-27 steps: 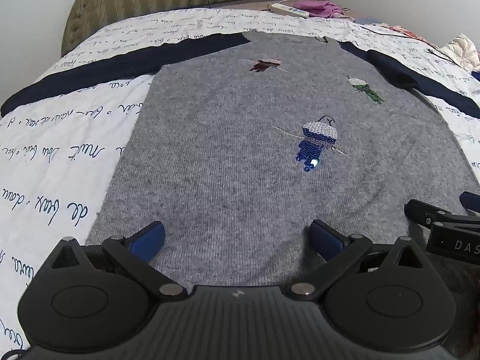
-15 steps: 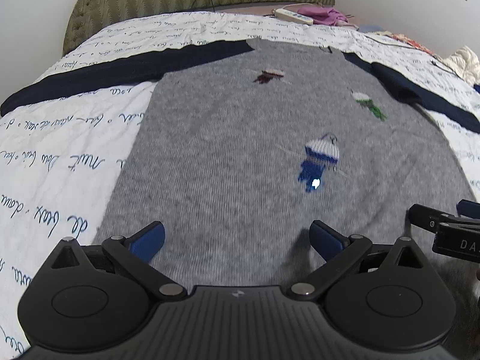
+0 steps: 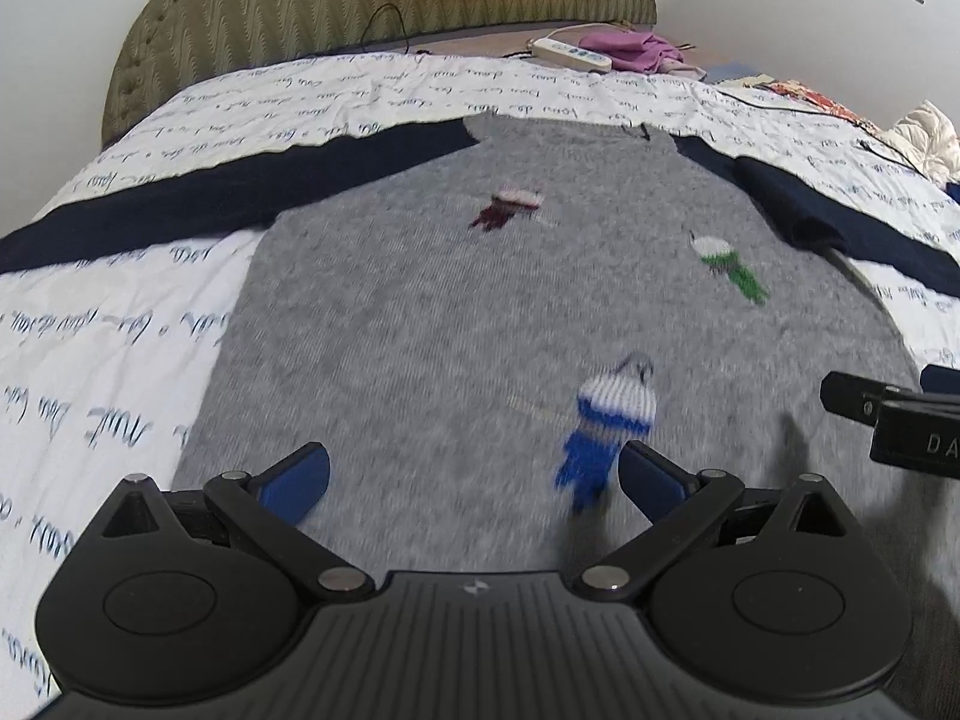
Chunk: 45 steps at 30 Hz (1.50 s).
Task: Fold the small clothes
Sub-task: 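Position both grippers over the grey sweater body near its hem, then grasp the navy sleeve cuff with the right gripper and fold it across the sweater body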
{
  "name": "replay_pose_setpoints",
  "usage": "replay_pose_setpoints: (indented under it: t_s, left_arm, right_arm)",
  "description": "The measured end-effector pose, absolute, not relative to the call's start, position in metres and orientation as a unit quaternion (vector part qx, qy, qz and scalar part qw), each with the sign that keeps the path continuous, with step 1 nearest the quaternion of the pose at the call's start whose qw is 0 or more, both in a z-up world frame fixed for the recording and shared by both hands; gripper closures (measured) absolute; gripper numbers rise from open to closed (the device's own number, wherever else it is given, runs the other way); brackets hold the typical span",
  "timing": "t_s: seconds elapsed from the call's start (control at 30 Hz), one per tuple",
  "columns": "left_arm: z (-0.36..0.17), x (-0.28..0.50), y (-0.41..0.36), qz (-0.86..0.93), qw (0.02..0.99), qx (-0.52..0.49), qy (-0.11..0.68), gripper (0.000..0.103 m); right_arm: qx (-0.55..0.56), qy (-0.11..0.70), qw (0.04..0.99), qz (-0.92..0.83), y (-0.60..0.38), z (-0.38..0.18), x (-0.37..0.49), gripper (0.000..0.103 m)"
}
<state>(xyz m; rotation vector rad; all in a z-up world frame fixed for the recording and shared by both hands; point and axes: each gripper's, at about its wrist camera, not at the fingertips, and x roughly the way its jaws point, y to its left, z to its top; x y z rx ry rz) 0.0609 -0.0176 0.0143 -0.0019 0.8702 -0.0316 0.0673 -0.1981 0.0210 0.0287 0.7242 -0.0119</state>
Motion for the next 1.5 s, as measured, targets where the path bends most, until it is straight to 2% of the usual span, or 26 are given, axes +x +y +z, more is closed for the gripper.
replay_pose_setpoints:
  t_s: [0.5, 0.57, 0.63, 0.8, 0.93, 1.03, 1.13, 1.3, 1.33, 1.37, 1.43, 1.5]
  left_arm:
    - [0.03, 0.122, -0.047, -0.014, 0.925, 0.028, 0.377, 0.0]
    - [0.026, 0.126, -0.051, -0.014, 0.923, 0.023, 0.384, 0.0]
    - [0.021, 0.126, -0.053, -0.022, 0.92, 0.015, 0.392, 0.0]
    - [0.01, 0.123, -0.058, -0.032, 0.913, 0.029, 0.406, 0.0]
    - [0.008, 0.127, -0.056, -0.029, 0.912, 0.012, 0.41, 0.0]
    - [0.007, 0.129, -0.057, -0.03, 0.911, 0.009, 0.411, 0.0]
    - [0.004, 0.132, -0.061, -0.033, 0.91, 0.016, 0.413, 0.0]
    - [0.003, 0.134, -0.066, -0.039, 0.91, 0.023, 0.413, 0.0]
    - [0.002, 0.135, -0.067, -0.04, 0.91, 0.024, 0.413, 0.0]
    - [0.002, 0.136, -0.066, -0.04, 0.91, 0.024, 0.412, 0.0]
    - [0.003, 0.137, -0.064, -0.039, 0.911, 0.022, 0.411, 0.0]
    - [0.006, 0.136, -0.058, -0.043, 0.915, 0.003, 0.402, 0.0]
  right_arm:
    - [-0.089, 0.349, 0.933, 0.012, -0.247, 0.065, 0.145, 0.0]
    - [-0.062, 0.347, 0.936, 0.007, -0.266, 0.064, 0.146, 0.003]
    - [0.01, 0.343, 0.939, 0.02, -0.298, 0.062, 0.141, 0.011]
    - [0.21, 0.322, 0.923, -0.025, -0.402, 0.038, 0.125, 0.015]
    - [0.328, 0.273, 0.899, -0.101, -0.476, 0.025, 0.108, 0.03]
    - [0.374, 0.25, 0.884, -0.13, -0.508, 0.016, 0.103, 0.045]
    - [0.416, 0.273, 0.858, -0.13, -0.521, 0.0, 0.112, 0.046]
    - [0.467, 0.256, 0.838, -0.118, -0.528, -0.016, 0.126, 0.05]
    - [0.471, 0.254, 0.836, -0.119, -0.528, -0.017, 0.13, 0.057]
    - [0.474, 0.252, 0.835, -0.121, -0.529, -0.019, 0.134, 0.072]
    - [0.477, 0.247, 0.834, -0.128, -0.53, -0.022, 0.137, 0.091]
    - [0.474, 0.235, 0.839, -0.131, -0.529, -0.022, 0.137, 0.091]
